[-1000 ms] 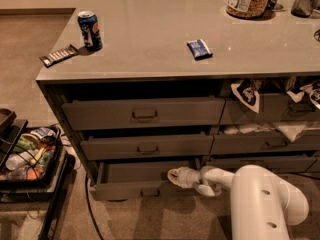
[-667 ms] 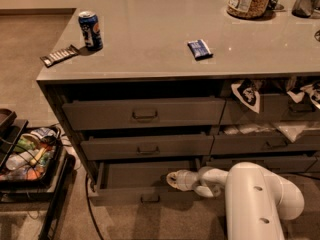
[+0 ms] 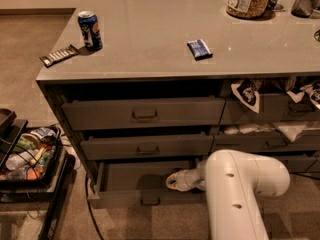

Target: Open bottom drawer

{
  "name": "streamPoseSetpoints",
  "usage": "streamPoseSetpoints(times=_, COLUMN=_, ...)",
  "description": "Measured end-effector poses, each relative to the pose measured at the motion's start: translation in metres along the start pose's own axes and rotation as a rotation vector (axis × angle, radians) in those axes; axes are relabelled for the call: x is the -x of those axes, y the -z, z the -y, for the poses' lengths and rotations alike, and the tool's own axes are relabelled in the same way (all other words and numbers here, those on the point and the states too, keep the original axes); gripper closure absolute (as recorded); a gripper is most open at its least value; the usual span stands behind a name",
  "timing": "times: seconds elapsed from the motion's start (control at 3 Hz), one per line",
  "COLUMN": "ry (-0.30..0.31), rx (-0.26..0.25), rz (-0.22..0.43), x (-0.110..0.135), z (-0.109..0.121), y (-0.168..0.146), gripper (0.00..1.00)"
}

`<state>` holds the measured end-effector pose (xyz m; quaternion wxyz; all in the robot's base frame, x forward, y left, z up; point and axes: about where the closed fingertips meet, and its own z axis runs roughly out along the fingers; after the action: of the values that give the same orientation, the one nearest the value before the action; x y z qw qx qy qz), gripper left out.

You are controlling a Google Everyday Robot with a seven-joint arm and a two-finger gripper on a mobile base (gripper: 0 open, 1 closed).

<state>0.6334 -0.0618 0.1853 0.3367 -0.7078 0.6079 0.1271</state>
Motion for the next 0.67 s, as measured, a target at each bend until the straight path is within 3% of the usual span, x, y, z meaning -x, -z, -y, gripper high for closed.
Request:
streamPoseSetpoints(times=0.33, ry=-0.022, rx=0.079, rz=-0.016, x=0.0077, z=-0.0096, y=0.0081, gripper=1.00)
streamPoseSetpoints(times=0.67, ry=-0.036, rx=0.123, rz=-0.020, x=0.0122, z=-0.0173, y=0.0120, gripper=1.00)
